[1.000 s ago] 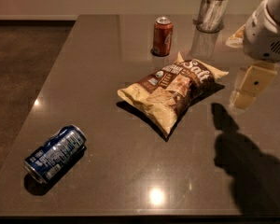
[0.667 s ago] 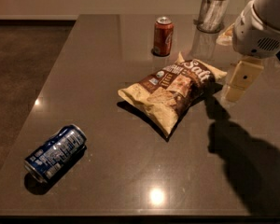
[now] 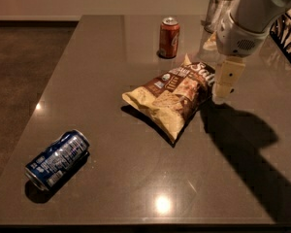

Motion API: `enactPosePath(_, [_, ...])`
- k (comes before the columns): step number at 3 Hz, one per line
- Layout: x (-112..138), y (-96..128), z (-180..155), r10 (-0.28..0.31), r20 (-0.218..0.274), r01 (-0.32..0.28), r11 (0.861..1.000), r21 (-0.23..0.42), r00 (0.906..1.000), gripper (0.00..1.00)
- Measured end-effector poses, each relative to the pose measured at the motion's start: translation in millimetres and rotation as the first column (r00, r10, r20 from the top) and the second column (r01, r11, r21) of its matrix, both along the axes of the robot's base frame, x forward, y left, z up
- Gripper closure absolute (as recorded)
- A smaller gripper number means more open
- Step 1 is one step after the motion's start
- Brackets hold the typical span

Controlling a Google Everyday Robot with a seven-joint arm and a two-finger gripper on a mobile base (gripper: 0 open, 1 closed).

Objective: Move brown chip bag near pepsi can

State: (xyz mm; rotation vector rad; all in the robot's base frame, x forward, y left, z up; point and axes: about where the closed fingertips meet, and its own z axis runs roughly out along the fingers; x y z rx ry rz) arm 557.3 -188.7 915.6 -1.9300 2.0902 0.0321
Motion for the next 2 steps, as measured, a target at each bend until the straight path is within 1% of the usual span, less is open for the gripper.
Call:
enactPosePath(1, [10.4,2.5,-21.3,0.028,-0.025,-0.028,1.000,-0.007,0.9993,0.00])
enactPosePath(2, [14.4,15.5,-26.1,0.063,-0.021,-0.063,0.998,0.006,0.9978,0.18])
